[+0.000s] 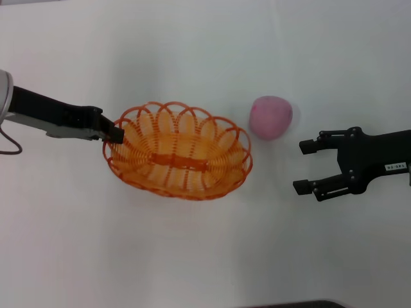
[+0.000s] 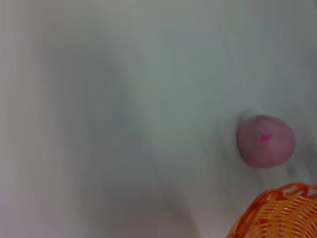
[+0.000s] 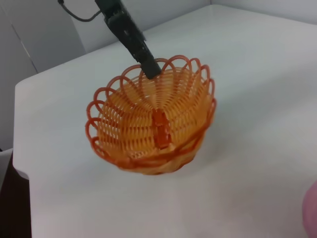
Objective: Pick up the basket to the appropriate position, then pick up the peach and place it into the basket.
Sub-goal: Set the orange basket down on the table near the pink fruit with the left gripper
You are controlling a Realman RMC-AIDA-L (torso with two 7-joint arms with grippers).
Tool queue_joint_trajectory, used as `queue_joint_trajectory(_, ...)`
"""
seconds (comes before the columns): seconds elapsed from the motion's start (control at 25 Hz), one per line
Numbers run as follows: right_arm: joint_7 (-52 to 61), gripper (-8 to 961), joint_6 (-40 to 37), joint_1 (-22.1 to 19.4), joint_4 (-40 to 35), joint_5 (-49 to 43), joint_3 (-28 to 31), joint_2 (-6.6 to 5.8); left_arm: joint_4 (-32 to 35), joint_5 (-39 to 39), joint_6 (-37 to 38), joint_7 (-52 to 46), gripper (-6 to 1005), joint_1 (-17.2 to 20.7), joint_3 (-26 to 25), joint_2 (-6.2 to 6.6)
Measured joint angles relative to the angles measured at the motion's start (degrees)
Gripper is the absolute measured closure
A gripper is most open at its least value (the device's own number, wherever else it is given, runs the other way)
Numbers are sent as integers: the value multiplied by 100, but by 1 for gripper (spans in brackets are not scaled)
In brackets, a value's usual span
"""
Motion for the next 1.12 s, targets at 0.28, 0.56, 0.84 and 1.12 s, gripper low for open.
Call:
queue_joint_trajectory(0.28, -15, 63, 10, 26, -2, 0, 25, 0, -39, -182, -358, -327, 942, 222, 175, -62)
queue_joint_trajectory(0.56, -21, 67, 16, 24, -79, 0, 36, 0, -80, -738, -1050, -576, 942, 727, 646, -72)
queue_joint_trajectory(0.84, -19, 71, 31, 30, -98, -1, 36, 0, -100, -904, -1460, -634, 943, 1025, 995, -79)
queue_joint_trajectory(1.12, 5, 75, 35, 32, -153, 0, 40, 8, -115, -1081, -1811, -729, 943, 1253, 1361, -83)
